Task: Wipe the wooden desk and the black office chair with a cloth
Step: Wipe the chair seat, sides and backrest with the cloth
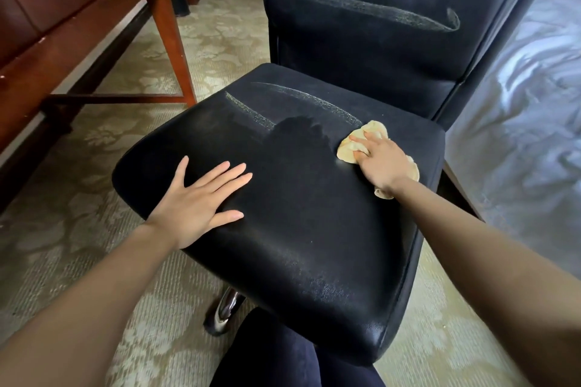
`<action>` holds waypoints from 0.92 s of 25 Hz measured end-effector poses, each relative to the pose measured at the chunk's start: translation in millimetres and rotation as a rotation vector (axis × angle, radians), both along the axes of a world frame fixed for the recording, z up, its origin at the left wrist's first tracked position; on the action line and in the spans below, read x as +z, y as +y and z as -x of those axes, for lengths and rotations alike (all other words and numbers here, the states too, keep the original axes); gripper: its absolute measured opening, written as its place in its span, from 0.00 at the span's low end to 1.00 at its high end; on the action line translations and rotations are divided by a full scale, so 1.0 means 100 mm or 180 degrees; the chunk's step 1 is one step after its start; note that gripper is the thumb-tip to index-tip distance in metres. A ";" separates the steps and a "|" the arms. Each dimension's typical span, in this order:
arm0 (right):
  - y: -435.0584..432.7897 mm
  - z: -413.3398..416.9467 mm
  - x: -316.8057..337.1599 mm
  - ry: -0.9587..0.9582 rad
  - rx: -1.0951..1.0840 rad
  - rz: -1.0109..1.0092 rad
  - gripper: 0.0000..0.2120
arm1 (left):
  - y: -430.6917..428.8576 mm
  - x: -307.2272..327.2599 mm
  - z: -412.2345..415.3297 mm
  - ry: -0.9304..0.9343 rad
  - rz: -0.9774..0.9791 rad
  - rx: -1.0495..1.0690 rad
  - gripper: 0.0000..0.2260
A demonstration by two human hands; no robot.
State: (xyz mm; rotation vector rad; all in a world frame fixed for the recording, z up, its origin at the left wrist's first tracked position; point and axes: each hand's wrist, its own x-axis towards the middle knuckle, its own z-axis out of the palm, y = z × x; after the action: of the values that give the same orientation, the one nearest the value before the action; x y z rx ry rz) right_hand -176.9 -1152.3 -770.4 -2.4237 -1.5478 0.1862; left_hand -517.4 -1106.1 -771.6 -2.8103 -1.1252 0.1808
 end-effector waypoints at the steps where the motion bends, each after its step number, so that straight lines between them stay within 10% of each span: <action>1: -0.03 0.04 0.00 -0.0040 0.0070 0.0010 0.19 | 0.04 0.01 0.01 -0.0004 0.0095 0.0027 0.30; 7: -0.27 0.42 0.04 -0.0240 0.0512 -0.0014 0.19 | 0.11 0.25 -0.13 0.0059 0.0433 0.0403 0.32; 14: -0.89 0.93 0.03 0.0163 0.1697 -0.0346 0.20 | -0.54 0.15 -0.93 -0.1296 0.0605 0.0869 0.24; 23: -1.47 0.16 -0.17 0.0108 0.0752 -0.0845 0.19 | -0.96 -0.08 -1.23 -0.1495 0.0601 0.0909 0.28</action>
State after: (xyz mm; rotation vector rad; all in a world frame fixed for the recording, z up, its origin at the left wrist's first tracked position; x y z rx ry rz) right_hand -193.1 -1298.9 -787.5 -2.0263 -1.7206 0.0604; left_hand -393.9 -1202.6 -779.8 -2.9237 -1.6872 -0.3944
